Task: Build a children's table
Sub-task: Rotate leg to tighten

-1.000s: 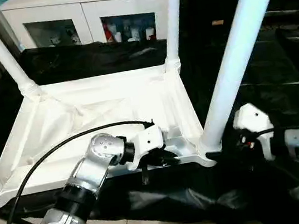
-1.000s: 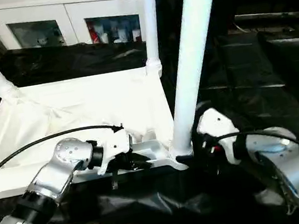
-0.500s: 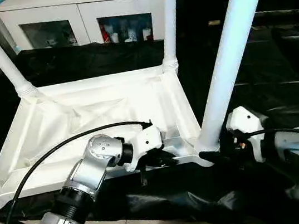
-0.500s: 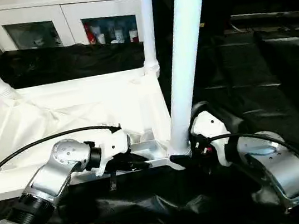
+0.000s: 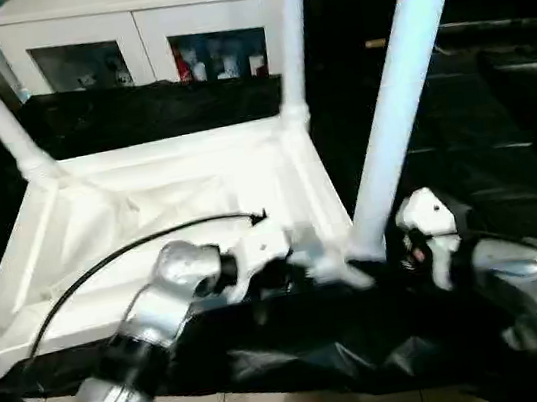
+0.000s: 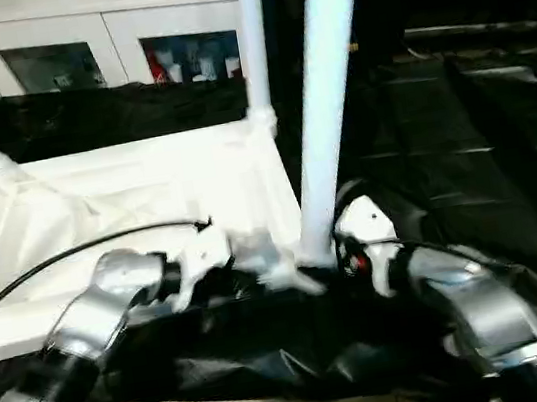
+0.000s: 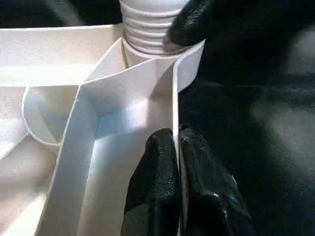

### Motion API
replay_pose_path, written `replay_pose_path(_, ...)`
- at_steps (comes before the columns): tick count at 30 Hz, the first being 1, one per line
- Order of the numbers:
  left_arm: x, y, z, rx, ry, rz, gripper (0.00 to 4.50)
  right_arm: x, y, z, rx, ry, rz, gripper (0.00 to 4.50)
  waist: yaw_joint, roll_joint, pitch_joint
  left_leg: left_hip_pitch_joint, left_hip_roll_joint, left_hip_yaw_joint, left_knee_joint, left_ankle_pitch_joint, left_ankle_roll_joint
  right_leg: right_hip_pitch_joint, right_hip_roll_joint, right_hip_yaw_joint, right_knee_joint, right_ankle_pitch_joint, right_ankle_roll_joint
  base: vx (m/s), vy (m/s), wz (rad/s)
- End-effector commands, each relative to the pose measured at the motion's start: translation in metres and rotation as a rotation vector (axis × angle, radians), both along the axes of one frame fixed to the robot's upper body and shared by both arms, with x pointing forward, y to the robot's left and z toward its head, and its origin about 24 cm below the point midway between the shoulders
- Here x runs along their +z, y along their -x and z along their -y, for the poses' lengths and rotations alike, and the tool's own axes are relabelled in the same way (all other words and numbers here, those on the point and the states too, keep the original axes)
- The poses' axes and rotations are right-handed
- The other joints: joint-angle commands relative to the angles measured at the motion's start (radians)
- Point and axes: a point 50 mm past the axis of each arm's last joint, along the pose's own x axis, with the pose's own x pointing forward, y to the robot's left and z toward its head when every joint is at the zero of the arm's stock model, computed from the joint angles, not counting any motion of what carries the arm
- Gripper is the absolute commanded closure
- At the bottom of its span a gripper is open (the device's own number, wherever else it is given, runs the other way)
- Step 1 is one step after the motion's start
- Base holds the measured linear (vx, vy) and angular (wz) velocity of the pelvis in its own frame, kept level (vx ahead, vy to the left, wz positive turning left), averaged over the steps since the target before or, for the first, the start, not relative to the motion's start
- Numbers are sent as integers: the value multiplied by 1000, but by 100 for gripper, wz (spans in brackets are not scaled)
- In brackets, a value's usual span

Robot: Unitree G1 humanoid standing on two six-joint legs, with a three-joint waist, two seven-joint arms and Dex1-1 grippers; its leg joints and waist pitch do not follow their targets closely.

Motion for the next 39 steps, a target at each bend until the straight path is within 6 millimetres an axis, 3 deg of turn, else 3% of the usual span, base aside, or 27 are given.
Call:
replay_pose_path(1,11,-15,7,125,48,39,450,-18,-9,21,-309,28,-45,173,-9,-11,-65,38,93,-58,-73,-312,-17,20,-97,69,-89,-238,-187,0,0,0)
replay_pose_path(2,11,-20,10,188,46,41,450,-22,-13,21,-393,24,-53,173,-17,-11,-64,39,91,-60,-75,-333,-34,19,-101,67,-91,-255,-191,0,0,0)
replay_pose_path(3,11,-23,12,223,43,43,450,-25,-14,21,-441,24,-59,173,-21,-14,-66,40,91,-62,-76,-344,-41,26,-101,66,-93,-273,-181,0,0,0)
replay_pose_path(4,10,-29,16,316,54,31,450,-29,-19,19,-509,23,-63,173,-22,-5,-64,41,90,-60,-74,-344,-42,21,-102,69,-94,-264,-181,0,0,0)
replay_pose_path(5,10,-33,19,377,60,19,450,-32,-21,17,-549,22,-64,173,-25,-2,-64,42,89,-59,-75,-351,-45,19,-100,69,-96,-260,-182,0,0,0)
replay_pose_path(6,9,-37,26,445,71,18,450,-35,-26,10,-604,-2,-68,173,-29,-8,-64,45,86,-60,-74,-369,-52,18,-101,68,-99,-275,-183,0,0,0)
replay_pose_path(9,9,-39,40,484,79,28,450,-35,-38,-6,-704,-46,-71,173,-31,-10,-65,38,84,-61,-74,-340,-32,24,-103,68,-104,-275,-168,0,0,0)
replay_pose_path(13,11,-37,47,415,59,68,450,-25,-45,-30,-610,-109,-35,173,-31,-14,-66,33,85,-57,-75,-302,5,28,-99,67,-101,-221,-164,0,0,0)
replay_pose_path(18,13,-36,44,345,30,117,450,-14,-47,-43,-500,-98,39,173,-31,-12,-64,34,86,-57,-76,-319,5,26,-102,68,-106,-266,-154,0,0,0)
replay_pose_path(19,12,-34,42,312,21,127,450,-10,-47,-43,-476,-103,57,104,-31,-12,-64,35,86,-57,-76,-321,4,25,-102,69,-107,-273,-151,0,0,0)
replay_pose_path(21,13,-33,40,283,17,134,450,-6,-47,-41,-461,-102,68,104,-32,-11,-63,34,87,-58,-78,-318,6,26,-100,69,-106,-276,-148,0,0,0)
replay_pose_path(24,12,-26,34,172,-4,138,450,6,-44,-34,-361,-86,73,63,-35,-14,-64,26,90,-60,-81,-292,20,32,-98,68,-97,-237,-150,0,0,0)
replay_pose_path(29,12,-22,27,105,-1,135,450,16,-34,-27,-238,-37,70,28,-30,-12,-67,31,93,-55,-75,-252,41,30,-96,70,-87,-152,-179,0,0,0)
replay_pose_path(32,12,-15,13,9,-3,120,450,26,-18,-8,-79,62,53,10,-23,-10,-67,31,95,-54,-74,-243,43,32,-97,72,-83,-127,-182,0,0,0)
replay_pose_path(35,12,-13,7,-29,-9,118,450,30,-12,-2,-26,103,48,5,-18,-9,-65,31,94,-53,-73,-259,40,31,-99,72,-84,-139,-188,0,0,0)
replay_pose_path(37,14,-10,2,-65,-3,109,450,33,-8,3,11,133,35,5,-17,-9,-60,38,94,-54,-75,-306,16,25,-101,73,-96,-241,-180,0,0,0)
replay_pose_path(39,18,-6,-3,-102,13,92,450,34,-4,6,59,164,22,5,-14,-11,-59,41,98,-55,-78,-321,1,23,-101,75,-97,-262,-171,0,0,0)
